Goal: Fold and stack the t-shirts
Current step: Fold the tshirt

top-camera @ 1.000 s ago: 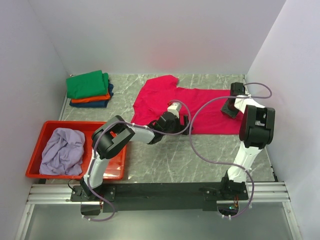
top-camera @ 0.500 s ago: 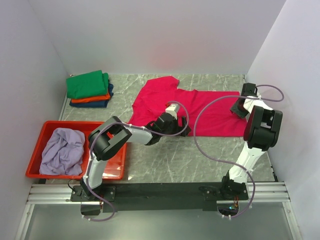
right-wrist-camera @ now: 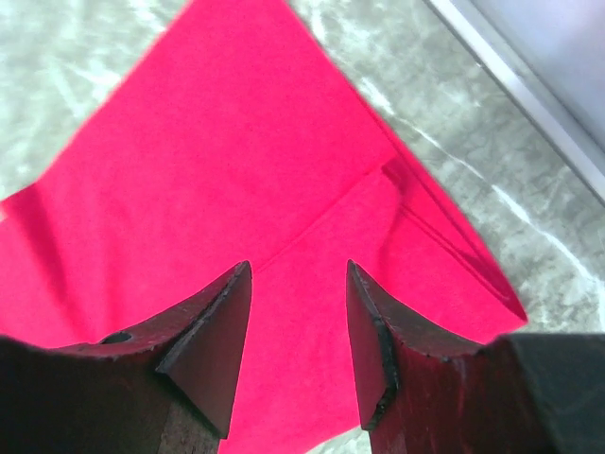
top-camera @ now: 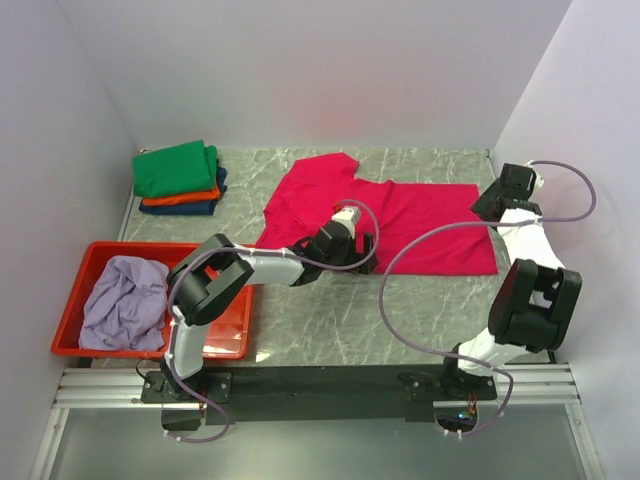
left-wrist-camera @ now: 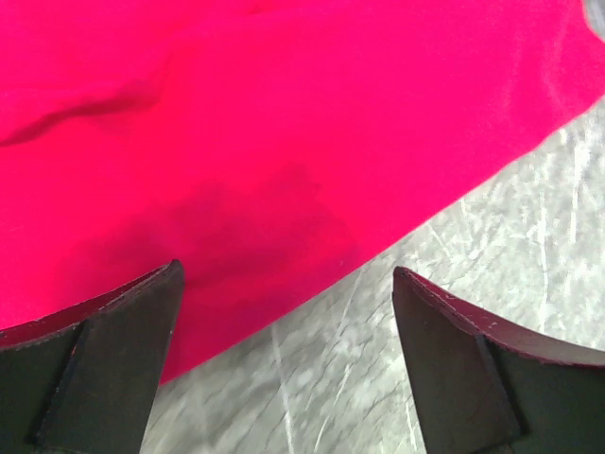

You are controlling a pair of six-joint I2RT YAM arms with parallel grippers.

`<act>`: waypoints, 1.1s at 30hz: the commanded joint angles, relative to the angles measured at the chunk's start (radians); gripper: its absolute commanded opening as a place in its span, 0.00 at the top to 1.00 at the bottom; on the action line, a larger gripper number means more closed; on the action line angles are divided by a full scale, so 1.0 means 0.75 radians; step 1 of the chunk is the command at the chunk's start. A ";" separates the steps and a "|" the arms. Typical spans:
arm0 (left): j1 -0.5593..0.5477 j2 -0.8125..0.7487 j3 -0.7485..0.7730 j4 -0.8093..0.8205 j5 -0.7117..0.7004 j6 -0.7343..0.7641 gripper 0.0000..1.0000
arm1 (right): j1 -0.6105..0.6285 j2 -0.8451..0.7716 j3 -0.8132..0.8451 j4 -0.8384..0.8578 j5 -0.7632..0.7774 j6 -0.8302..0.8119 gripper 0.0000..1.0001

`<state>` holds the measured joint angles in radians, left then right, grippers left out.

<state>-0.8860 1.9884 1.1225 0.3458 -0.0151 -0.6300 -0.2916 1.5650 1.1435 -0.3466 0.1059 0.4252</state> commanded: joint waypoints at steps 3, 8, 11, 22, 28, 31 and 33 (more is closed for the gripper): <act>0.028 -0.191 0.123 -0.272 -0.213 0.036 0.01 | 0.029 -0.105 -0.072 0.047 -0.137 -0.008 0.48; 0.167 -0.264 0.095 -0.404 -0.328 -0.080 0.01 | 0.084 -0.223 -0.173 0.063 -0.174 -0.013 0.48; 0.261 -0.317 0.015 -0.381 -0.342 -0.115 0.02 | 0.109 -0.285 -0.228 0.073 -0.178 -0.013 0.48; 0.347 -0.205 0.058 -0.416 -0.311 -0.138 0.15 | 0.137 -0.395 -0.363 0.096 -0.217 -0.011 0.48; 0.388 -0.146 0.045 -0.353 -0.236 -0.168 0.14 | 0.143 -0.422 -0.389 0.094 -0.227 -0.015 0.48; 0.396 -0.123 0.035 -0.265 -0.182 -0.140 0.13 | 0.145 -0.434 -0.396 0.090 -0.227 -0.017 0.48; 0.408 -0.109 0.039 -0.244 -0.156 -0.127 0.13 | 0.150 -0.438 -0.404 0.088 -0.227 -0.017 0.48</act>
<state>-0.5873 1.8973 1.1370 0.0788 -0.1867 -0.7284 -0.1879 1.2728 0.8494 -0.3061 -0.0574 0.4248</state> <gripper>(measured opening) 0.866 0.519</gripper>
